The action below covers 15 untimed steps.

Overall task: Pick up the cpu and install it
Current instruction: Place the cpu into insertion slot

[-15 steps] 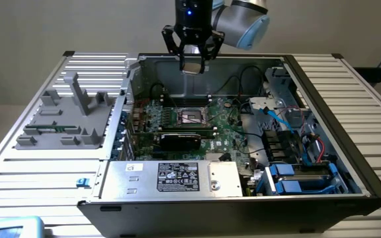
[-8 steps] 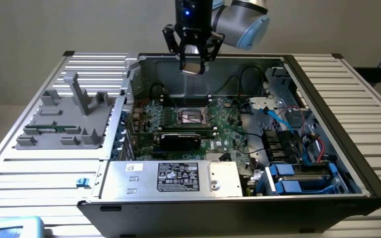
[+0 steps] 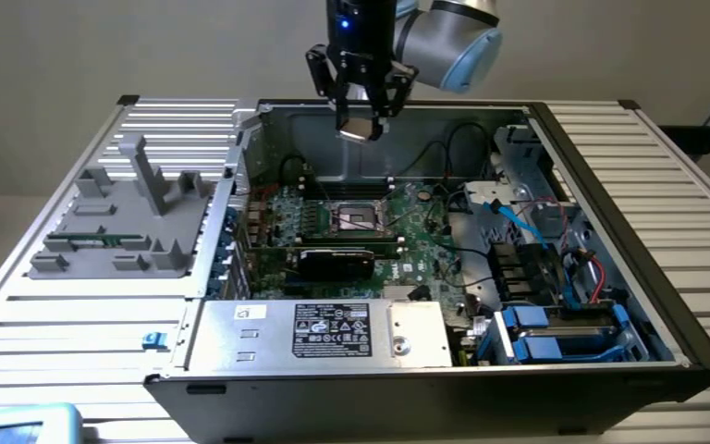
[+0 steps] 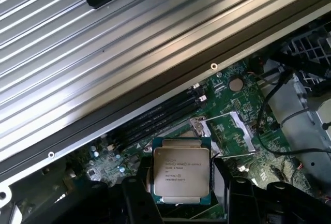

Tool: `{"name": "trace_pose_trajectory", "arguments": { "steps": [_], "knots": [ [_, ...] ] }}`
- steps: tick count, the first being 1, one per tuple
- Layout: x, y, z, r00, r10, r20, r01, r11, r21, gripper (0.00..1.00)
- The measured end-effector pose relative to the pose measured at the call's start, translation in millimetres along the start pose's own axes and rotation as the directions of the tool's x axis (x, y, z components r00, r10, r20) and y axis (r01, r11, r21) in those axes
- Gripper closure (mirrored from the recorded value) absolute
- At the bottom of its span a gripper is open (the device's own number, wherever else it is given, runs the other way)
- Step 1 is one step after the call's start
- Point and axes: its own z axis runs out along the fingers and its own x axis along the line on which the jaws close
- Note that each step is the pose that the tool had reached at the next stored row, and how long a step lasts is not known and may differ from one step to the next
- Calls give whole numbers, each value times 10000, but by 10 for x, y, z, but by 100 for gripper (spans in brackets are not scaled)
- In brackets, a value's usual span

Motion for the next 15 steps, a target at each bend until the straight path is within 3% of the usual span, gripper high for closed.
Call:
{"name": "trace_pose_trajectory", "arguments": {
  "steps": [4, 8, 15],
  "knots": [
    [0, 0, 4, 9979, 650, 25, -650, 9979, 6, 44],
    [0, 0, 9, 9915, 1301, 51, -1302, 9915, 10, 44],
    [0, -1, 17, 9700, 2429, 96, -2429, 9700, 10, 44]
  ]
}}
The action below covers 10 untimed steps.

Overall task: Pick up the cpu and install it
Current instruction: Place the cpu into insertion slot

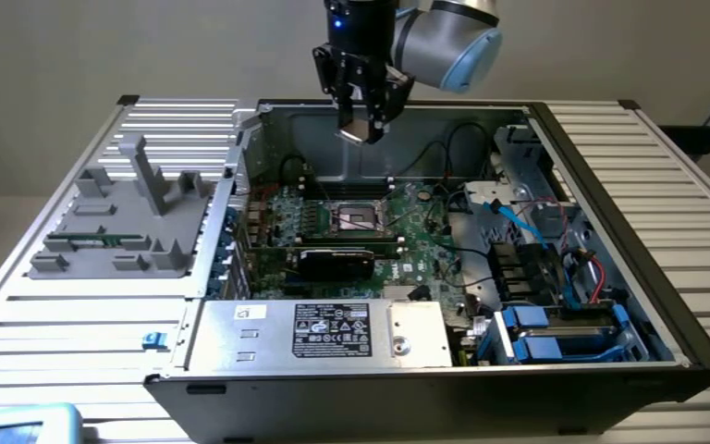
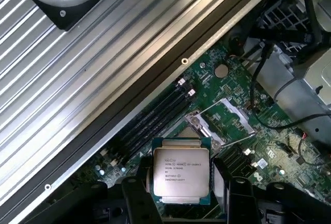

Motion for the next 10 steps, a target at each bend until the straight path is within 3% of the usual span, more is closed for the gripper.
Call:
{"name": "trace_pose_trajectory", "arguments": {
  "steps": [6, 10],
  "knots": [
    [0, 0, 5, 9955, 947, 36, -947, 9955, 8, 44],
    [0, 0, 6, 9954, 961, 37, -961, 9954, 8, 44]
  ]
}}
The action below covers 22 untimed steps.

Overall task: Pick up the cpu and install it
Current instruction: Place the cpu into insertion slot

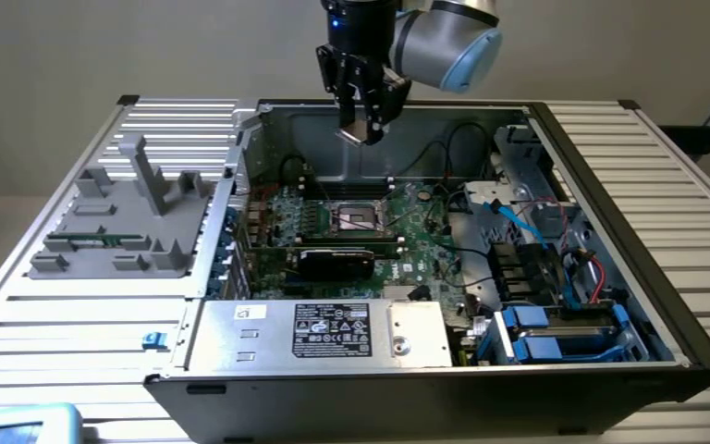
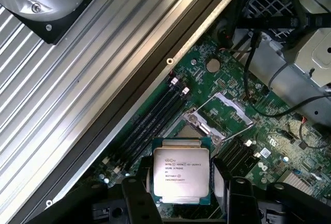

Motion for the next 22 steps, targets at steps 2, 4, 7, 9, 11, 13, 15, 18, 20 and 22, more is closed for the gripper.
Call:
{"name": "trace_pose_trajectory", "arguments": {
  "steps": [2, 4, 7, 9, 11, 13, 15, 18, 20, 22],
  "knots": [
    [0, 0, 0, 9999, 136, 6, -136, 9999, 1, 44],
    [0, 0, 1, 9989, 460, 17, -460, 9989, 3, 44],
    [0, 0, 2, 9952, 981, 37, -981, 9952, 7, 44],
    [0, 0, 3, 9912, 1324, 51, -1324, 9912, 9, 44],
    [0, 0, 4, 9860, 1665, 64, -1665, 9860, 10, 44],
    [0, 0, 6, 9795, 2015, 78, -2015, 9795, 10, 44],
    [0, 0, 8, 9722, 2341, 92, -2341, 9722, 11, 44],
    [0, 0, 11, 9595, 2816, 111, -2817, 9595, 11, 44],
    [0, 0, 14, 9492, 3145, 124, -3145, 9492, 10, 44],
    [0, -1, 17, 9383, 3456, 137, -3457, 9384, 8, 44]
  ]
}}
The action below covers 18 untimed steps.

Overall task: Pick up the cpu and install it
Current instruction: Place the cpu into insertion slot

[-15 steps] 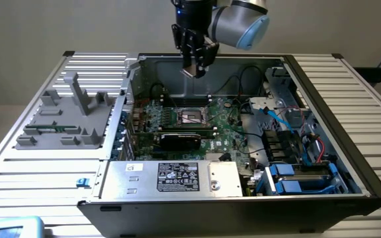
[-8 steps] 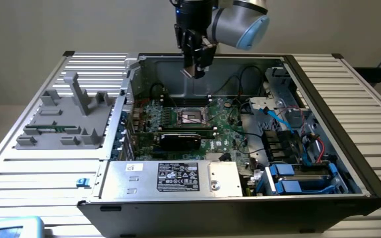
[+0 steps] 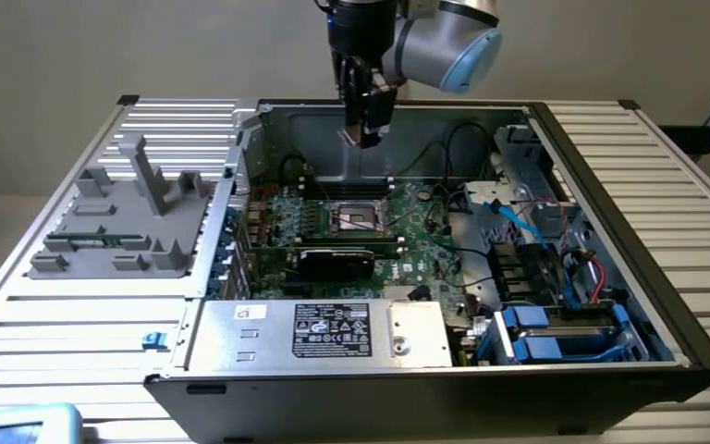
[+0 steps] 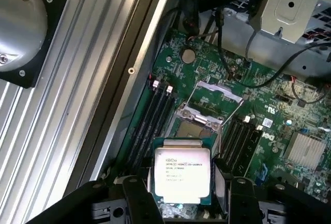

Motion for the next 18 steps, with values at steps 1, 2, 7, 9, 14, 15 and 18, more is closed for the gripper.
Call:
{"name": "trace_pose_trajectory", "arguments": {
  "steps": [1, 2, 7, 9, 14, 15, 18],
  "knots": [
    [0, 0, 2, 9999, 164, 6, -164, 9999, 2, 44],
    [0, 0, 3, 9994, 331, 13, -331, 9995, 3, 44],
    [0, 0, 15, 9924, 1232, 49, -1232, 9924, 10, 44],
    [0, -1, 21, 9872, 1593, 62, -1594, 9872, 10, 44],
    [0, -1, 33, 9689, 2474, 98, -2474, 9689, 11, 44],
    [0, -1, 35, 9646, 2634, 103, -2634, 9647, 12, 44],
    [0, -2, 42, 9521, 3056, 71, -3056, 9522, 5, 44]
  ]
}}
